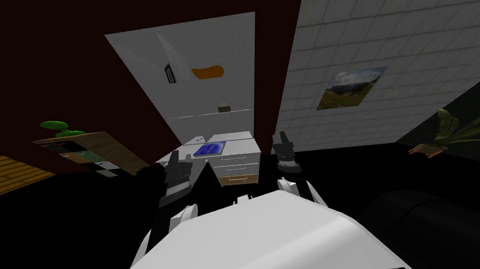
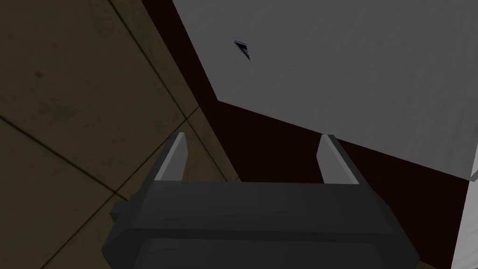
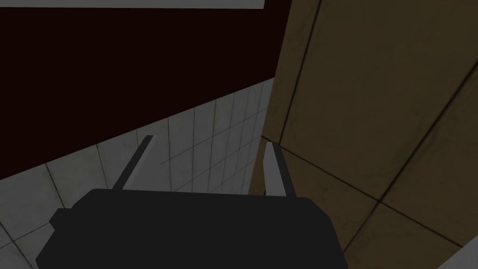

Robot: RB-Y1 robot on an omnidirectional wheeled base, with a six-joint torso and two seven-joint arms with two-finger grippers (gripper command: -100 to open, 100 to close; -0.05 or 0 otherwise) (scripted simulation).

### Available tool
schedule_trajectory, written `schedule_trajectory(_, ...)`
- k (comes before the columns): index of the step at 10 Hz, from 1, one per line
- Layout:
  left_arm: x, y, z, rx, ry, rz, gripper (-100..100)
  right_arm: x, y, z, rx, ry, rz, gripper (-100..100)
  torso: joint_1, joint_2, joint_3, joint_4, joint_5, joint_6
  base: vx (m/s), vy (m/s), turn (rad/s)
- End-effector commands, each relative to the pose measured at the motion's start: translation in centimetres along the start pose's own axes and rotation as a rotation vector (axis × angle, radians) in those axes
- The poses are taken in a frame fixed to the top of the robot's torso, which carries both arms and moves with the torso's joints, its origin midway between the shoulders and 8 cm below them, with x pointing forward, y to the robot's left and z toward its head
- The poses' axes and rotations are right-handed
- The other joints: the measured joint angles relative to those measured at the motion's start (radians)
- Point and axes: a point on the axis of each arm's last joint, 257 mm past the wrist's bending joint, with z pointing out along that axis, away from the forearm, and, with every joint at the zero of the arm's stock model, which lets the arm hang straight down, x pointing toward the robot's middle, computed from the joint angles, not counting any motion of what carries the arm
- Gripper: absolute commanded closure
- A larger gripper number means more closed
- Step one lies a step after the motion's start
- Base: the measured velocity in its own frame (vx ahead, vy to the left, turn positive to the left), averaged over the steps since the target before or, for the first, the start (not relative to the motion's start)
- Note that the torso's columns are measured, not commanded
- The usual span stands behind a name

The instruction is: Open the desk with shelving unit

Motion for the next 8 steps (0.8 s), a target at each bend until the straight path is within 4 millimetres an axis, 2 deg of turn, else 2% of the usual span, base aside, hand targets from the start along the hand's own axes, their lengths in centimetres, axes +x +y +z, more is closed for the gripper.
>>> schedule_trajectory(1,0.7,0.7,-0.2,-0.005,0.055,0.026,-100,0.0,0.0,0.0,0.001,0.000,0.000,0,0.000,0.033,-0.069,0.033,0.000,0.000,0.014,-0.006,-0.015)
schedule_trajectory(4,1.3,2.4,-0.8,-0.020,0.124,0.061,-100,0.0,0.0,0.0,0.001,0.000,0.000,0,0.000,0.046,-0.094,0.046,0.000,0.000,0.023,-0.007,-0.015)
schedule_trajectory(8,1.5,5.6,-2.0,-0.050,0.188,0.099,-100,0.0,0.0,0.0,0.001,0.000,0.000,0,0.000,0.046,-0.094,0.047,0.000,0.000,0.041,-0.015,-0.026)
